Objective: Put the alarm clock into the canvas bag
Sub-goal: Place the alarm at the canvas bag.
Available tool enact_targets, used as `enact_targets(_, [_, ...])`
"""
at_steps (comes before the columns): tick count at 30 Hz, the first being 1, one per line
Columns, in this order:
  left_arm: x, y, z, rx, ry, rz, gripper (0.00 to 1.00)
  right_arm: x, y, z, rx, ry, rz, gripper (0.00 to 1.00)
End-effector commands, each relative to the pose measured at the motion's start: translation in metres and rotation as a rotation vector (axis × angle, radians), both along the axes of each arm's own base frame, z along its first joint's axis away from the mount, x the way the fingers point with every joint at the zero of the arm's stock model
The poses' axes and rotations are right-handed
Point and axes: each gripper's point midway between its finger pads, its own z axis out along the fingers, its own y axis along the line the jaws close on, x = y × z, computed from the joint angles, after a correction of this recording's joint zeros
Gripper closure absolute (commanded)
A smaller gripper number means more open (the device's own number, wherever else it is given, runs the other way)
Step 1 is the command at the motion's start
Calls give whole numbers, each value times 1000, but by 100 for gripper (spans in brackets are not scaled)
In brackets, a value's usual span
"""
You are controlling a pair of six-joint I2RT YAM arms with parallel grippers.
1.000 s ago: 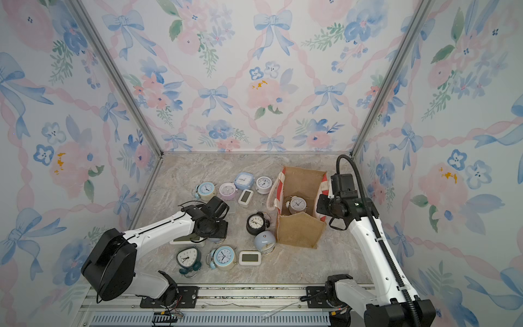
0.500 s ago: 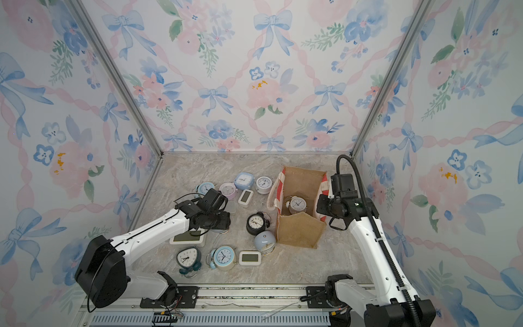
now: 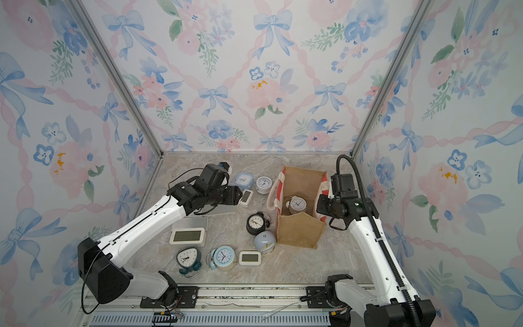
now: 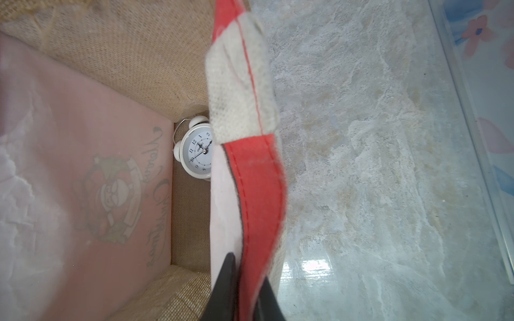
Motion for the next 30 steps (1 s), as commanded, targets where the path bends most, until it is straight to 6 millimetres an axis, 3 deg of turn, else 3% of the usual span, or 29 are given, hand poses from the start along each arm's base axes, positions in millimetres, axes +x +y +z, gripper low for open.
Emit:
enact_targets(1, [8,-30,28,-32,-68,-85,47,-4,1,2,1,11,13,88])
enact_targets(10, [19,-114,72,-101,-148,-242,47,-4,0,6,-8,11,15,88])
enact_targets(19, [11,-208,94,-196,-184,-411,47,-6,-1,9,-27,15,19,88])
enact_targets(23, [11,-236,91,-215,-191,-433,47,-7,-1,10,-27,14,19,88])
enact_targets(30, [23,-264,62,-204,-166,-394,47,-9,-2,12,-27,8,16,88])
